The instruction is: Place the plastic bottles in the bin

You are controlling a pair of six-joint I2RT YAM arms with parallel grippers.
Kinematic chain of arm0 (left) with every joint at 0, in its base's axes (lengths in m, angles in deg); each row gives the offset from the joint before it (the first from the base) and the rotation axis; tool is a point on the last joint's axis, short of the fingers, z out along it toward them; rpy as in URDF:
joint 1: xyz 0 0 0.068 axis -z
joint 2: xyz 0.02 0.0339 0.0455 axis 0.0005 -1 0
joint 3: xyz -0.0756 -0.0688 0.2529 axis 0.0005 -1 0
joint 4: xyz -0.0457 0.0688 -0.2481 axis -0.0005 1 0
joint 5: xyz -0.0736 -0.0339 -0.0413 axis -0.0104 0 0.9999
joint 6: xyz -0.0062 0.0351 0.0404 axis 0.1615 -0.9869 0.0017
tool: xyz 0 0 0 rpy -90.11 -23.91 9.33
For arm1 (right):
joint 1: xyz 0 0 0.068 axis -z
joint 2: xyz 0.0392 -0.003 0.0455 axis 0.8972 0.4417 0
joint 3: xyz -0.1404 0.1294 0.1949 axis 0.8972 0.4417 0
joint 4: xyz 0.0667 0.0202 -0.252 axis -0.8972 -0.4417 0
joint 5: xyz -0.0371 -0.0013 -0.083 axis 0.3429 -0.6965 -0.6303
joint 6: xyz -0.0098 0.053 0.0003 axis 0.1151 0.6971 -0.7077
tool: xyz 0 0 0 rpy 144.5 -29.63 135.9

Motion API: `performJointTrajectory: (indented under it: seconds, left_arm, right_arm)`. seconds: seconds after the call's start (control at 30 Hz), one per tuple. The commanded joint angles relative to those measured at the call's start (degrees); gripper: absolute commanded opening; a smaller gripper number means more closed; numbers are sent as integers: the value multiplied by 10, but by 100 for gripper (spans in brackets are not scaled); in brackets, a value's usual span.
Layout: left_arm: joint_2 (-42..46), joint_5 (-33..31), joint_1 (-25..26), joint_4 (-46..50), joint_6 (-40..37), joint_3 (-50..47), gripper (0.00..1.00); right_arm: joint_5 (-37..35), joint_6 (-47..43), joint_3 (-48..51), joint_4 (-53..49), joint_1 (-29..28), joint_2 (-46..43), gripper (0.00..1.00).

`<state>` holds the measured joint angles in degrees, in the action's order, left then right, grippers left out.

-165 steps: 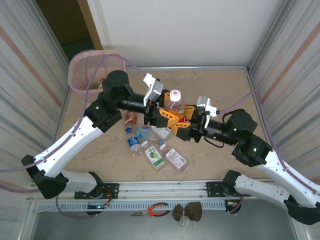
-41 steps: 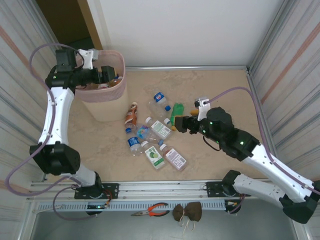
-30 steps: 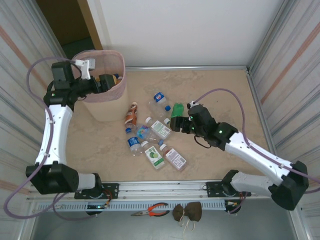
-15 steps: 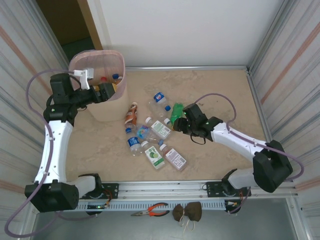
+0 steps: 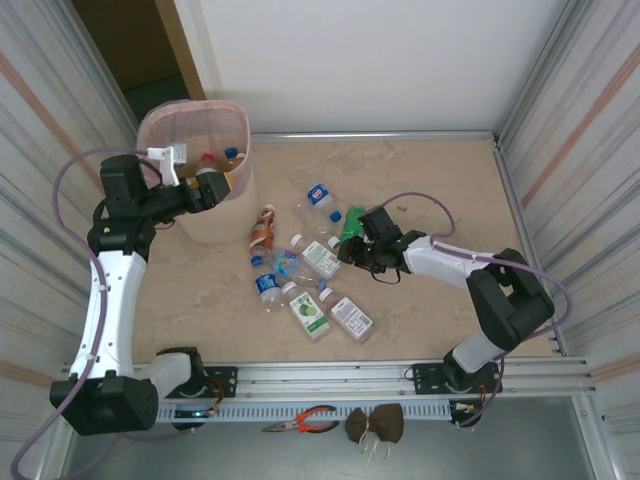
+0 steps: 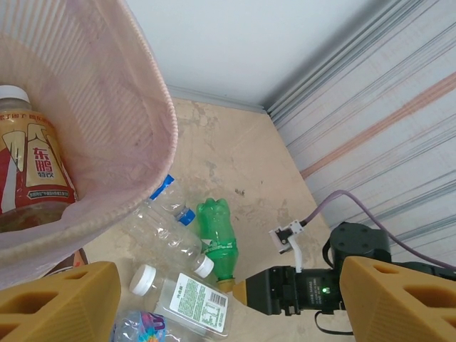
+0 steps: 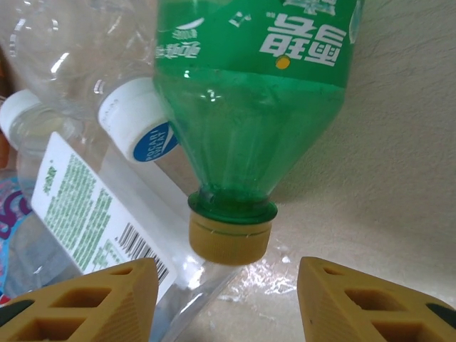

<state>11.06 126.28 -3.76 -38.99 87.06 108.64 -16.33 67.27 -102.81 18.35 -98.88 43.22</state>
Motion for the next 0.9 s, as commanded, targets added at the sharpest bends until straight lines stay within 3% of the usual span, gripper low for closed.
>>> performJointTrajectory:
  seconds: [0.0,0.37,0.87]
  left_arm:
    - [14,17,0,-7,5,0,81]
    - [11,18,2,-5,3,-1,81]
    - [9,21,5,-19,12,-5,81]
  right_arm:
    - [13,19,-3,28,6,25,51]
    - [11,18,-14,46,12,69,42]
    - [-2,2,-8,25,18,36,31]
